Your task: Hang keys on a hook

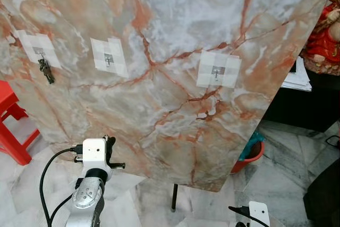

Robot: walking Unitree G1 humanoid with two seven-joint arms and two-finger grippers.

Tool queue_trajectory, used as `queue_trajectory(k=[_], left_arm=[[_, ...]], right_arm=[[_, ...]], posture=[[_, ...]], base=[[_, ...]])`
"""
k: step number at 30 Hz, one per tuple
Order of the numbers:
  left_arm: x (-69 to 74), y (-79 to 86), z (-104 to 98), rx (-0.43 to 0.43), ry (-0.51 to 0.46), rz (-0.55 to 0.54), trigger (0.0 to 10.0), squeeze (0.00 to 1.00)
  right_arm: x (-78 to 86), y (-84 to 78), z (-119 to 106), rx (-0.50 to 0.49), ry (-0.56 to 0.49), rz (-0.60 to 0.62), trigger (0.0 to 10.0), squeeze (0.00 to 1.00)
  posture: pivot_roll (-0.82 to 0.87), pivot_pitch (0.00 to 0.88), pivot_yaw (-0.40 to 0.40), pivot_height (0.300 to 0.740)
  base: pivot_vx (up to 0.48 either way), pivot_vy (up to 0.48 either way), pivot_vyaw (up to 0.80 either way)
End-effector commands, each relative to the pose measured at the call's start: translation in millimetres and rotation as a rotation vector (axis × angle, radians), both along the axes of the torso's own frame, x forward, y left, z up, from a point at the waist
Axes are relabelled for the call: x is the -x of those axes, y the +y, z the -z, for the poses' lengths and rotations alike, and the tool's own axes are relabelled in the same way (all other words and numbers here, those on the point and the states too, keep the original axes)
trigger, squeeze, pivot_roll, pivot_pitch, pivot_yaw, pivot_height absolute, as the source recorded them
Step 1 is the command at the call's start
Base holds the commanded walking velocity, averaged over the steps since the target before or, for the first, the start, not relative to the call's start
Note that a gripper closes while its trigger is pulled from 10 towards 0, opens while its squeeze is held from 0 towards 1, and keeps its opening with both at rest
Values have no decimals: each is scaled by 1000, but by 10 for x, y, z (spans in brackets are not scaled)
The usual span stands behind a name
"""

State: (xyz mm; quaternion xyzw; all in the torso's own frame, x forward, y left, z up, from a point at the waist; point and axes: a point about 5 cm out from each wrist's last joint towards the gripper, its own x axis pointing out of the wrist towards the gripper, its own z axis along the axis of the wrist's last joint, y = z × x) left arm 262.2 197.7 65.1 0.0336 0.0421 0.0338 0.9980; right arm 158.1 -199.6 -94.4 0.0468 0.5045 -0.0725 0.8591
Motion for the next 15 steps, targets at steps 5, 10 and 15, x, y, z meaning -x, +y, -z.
queue_trajectory(k=[5, 10, 15], left_arm=[[-34, 2, -78, -3, -26, 14, 10000, 0], [-33, -24, -90, -15, -30, 24, 10000, 0], [-44, -32, -107, -15, -37, 28, 10000, 0]], right_arm=[[24, -24, 6, 4, 9, 9, 10000, 0], [22, -22, 6, 3, 8, 11, 10000, 0], [19, -15, 6, 1, 8, 10, 10000, 0]], posture=[[-50, 0, -60, 740], [-49, 0, -56, 740], [-47, 0, -56, 740]], base=[[0, 376, 0], [0, 226, 0], [0, 0, 0]])
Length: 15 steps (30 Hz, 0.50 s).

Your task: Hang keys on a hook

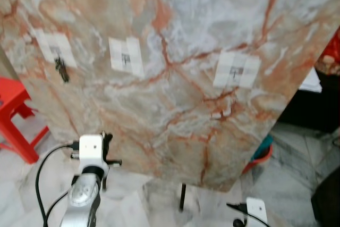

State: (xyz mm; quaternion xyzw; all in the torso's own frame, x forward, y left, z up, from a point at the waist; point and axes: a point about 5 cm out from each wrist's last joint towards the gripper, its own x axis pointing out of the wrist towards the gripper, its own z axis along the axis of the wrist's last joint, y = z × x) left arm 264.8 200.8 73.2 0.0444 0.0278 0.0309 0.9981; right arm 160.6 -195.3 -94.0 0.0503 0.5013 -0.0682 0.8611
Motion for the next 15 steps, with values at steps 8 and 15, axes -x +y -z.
queue_trajectory(k=[8, 15], left_arm=[[-27, -89, -76, -11, -30, 32, 10000, 0], [-90, -98, -282, -66, -119, 24, 10000, 0]], right_arm=[[45, -49, 12, 8, 15, 17, 10000, 0], [50, -52, 13, 8, 15, 14, 10000, 0]], posture=[[-48, 0, -56, 740], [-44, 0, -59, 740]], base=[[0, 0, 0], [0, 0, 0]])
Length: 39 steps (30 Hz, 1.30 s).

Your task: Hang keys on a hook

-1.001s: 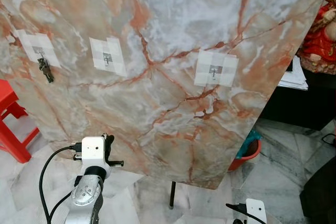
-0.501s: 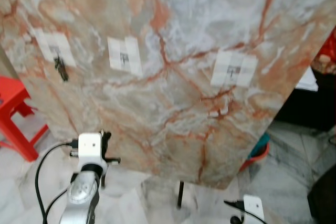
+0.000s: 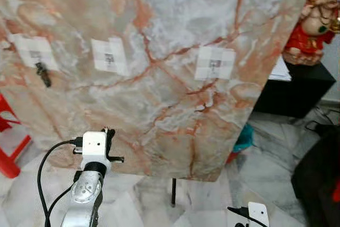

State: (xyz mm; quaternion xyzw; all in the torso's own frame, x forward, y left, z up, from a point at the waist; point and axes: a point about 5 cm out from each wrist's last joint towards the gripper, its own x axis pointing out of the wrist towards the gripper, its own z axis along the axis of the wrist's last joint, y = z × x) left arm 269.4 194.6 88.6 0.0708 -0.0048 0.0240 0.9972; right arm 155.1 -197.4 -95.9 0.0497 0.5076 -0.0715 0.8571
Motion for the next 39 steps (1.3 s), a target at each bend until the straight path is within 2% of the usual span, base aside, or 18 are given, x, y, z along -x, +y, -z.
queue_trajectory(k=[1, 7, 11, 17, 25, 28, 39], left_arm=[[-54, -40, -166, -19, -73, 6, 10000, 0], [-132, -43, -421, -60, -182, -28, 10000, 0], [-177, -17, -515, -62, -212, -59, 10000, 0], [-179, -17, -444, -60, -173, -86, 10000, 0], [-178, -18, -473, -66, -195, -117, 10000, 0], [-185, -18, -475, -78, -192, -124, 10000, 0], [-172, -141, -496, -63, -222, -50, 10000, 0]], right_arm=[[-5, -31, -6, 5, 0, 7, 10000, 0], [-7, -27, -6, 4, 1, 1, 10000, 0], [-7, -29, -7, 4, 1, 0, 10000, 0], [-15, -21, -9, 5, -3, -18, 10000, 0], [-25, -22, -14, 5, -11, -18, 10000, 0], [-27, -24, -15, 1, -12, 0, 10000, 0], [-38, -30, -20, 2, -13, 0, 10000, 0]], posture=[[-45, 0, -60, 740], [-44, 0, -64, 740], [-41, 0, -64, 740], [-46, 0, -62, 740], [-44, 0, -65, 740], [-44, 0, -66, 740], [-42, 0, -76, 740]], base=[[0, 0, 0], [0, 0, 0], [0, 0, 0], [130, 0, 0], [280, 0, 575], [242, 0, 0], [0, 0, 0]])
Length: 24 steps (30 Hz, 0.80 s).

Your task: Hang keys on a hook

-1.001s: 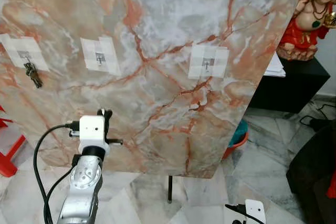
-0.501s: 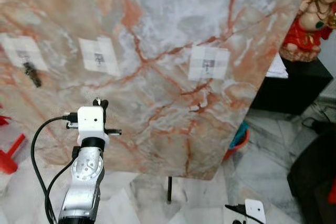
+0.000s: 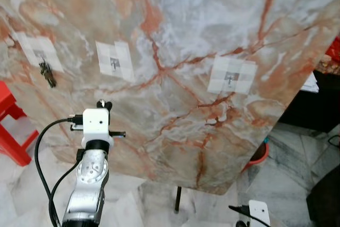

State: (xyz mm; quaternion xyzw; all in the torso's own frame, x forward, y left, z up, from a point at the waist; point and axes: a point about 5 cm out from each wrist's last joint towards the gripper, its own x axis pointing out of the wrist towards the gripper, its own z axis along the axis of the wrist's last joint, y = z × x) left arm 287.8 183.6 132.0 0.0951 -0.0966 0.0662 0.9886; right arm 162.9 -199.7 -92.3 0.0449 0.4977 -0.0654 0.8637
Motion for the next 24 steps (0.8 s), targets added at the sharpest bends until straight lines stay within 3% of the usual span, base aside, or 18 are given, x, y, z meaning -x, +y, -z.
queue_trajectory(k=[1, 12, 18, 24], left_arm=[[12, -32, -63, -16, -33, 22, 10000, 0], [-47, -99, -148, -81, -71, 59, 10000, 0], [-237, -76, -245, -81, -95, 55, 10000, 0], [-307, -149, -288, -59, -109, 95, 10000, 0]], right_arm=[[40, -7, 16, -3, 11, 15, 10000, 0], [31, -21, 10, 0, 9, 8, 10000, 0], [32, -37, 7, 1, 9, 6, 10000, 0], [32, -50, 5, 4, 9, 7, 10000, 0]], posture=[[-42, 0, -76, 740], [-36, 0, -90, 740], [-40, 0, -98, 740], [-43, 0, -103, 740]], base=[[0, 0, 0], [0, 0, 0], [0, 0, 0], [0, 0, 0]])
